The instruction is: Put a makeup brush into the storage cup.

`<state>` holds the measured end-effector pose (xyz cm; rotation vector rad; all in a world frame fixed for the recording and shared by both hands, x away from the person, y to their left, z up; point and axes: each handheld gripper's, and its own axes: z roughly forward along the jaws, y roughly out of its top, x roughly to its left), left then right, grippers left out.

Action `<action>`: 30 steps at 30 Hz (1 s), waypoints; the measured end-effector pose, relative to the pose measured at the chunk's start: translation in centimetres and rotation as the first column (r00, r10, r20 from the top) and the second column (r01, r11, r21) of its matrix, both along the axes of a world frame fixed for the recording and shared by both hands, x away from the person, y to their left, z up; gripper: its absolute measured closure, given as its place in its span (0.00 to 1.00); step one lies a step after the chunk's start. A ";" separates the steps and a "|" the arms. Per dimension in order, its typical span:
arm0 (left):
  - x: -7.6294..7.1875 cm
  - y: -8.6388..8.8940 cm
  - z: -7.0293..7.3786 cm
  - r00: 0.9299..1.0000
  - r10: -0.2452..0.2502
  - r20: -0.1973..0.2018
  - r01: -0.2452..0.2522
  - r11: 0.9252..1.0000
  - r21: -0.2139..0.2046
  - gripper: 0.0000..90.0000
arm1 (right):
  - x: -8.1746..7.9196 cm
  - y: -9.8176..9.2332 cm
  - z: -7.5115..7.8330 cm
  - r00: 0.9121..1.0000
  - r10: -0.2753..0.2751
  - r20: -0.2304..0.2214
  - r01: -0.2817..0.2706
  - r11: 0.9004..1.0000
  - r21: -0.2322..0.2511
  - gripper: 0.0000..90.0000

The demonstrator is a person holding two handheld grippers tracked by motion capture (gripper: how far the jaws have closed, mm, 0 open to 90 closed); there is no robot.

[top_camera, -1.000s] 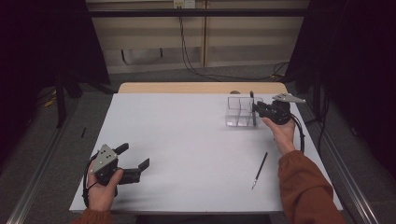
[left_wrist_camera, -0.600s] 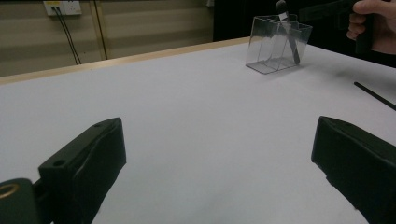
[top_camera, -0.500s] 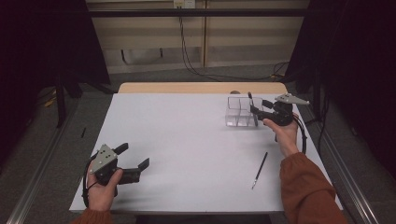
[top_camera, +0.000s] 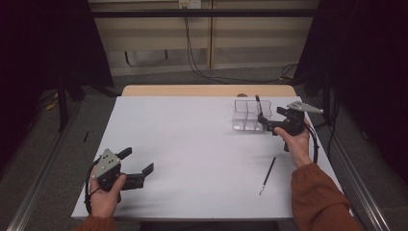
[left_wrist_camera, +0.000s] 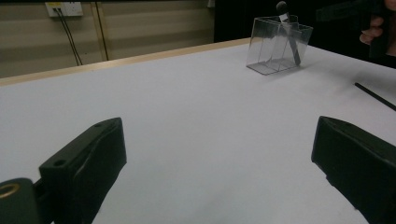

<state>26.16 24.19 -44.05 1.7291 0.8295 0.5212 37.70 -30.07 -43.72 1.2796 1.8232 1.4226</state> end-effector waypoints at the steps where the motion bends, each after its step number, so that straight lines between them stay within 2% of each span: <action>1: 0.0 0.0 0.0 1.000 0.000 0.000 0.000 1.000 0.000 0.04 | -0.1 0.0 0.0 1.000 0.002 -0.002 -0.002 1.000 -0.001 0.00; 5: 0.0 0.1 0.0 1.000 0.000 0.001 0.000 1.000 -0.002 0.04 | -0.6 0.1 0.1 1.000 0.002 -0.015 -0.002 1.000 -0.004 0.00; 8: -0.1 0.1 0.0 1.000 0.001 0.001 -0.001 1.000 -0.004 0.04 | -1.1 0.0 0.2 1.000 0.021 -0.003 -0.021 1.000 0.007 0.00; 10: 0.0 0.1 0.0 1.000 0.005 0.002 -0.005 1.000 -0.004 0.04 | -1.6 -0.1 0.3 1.000 0.016 -0.001 -0.016 1.000 0.012 0.00; 14: -0.1 0.1 0.0 1.000 0.005 0.004 -0.005 1.000 -0.007 0.04 | -2.5 -0.2 0.4 1.000 0.024 0.009 -0.024 1.000 -0.008 0.00; 17: 0.0 0.1 0.0 1.000 0.008 0.003 -0.008 1.000 -0.008 0.04 | -3.4 -0.1 0.4 0.999 0.007 0.035 -0.006 1.000 -0.029 0.01; 21: 0.0 0.1 0.0 1.000 0.003 0.004 -0.003 1.000 -0.009 0.04 | -4.3 0.0 0.3 0.999 0.034 0.034 -0.033 0.999 -0.008 0.01; 23: 0.0 0.1 -0.1 1.000 0.009 0.002 -0.009 1.000 -0.018 0.04 | -4.7 0.0 0.3 0.999 0.034 0.029 -0.034 0.999 -0.014 0.01; 30: -0.1 0.1 -0.1 1.000 0.005 0.006 -0.005 1.000 -0.008 0.04 | -6.3 0.3 0.2 0.998 0.044 0.034 -0.043 0.999 -0.012 0.01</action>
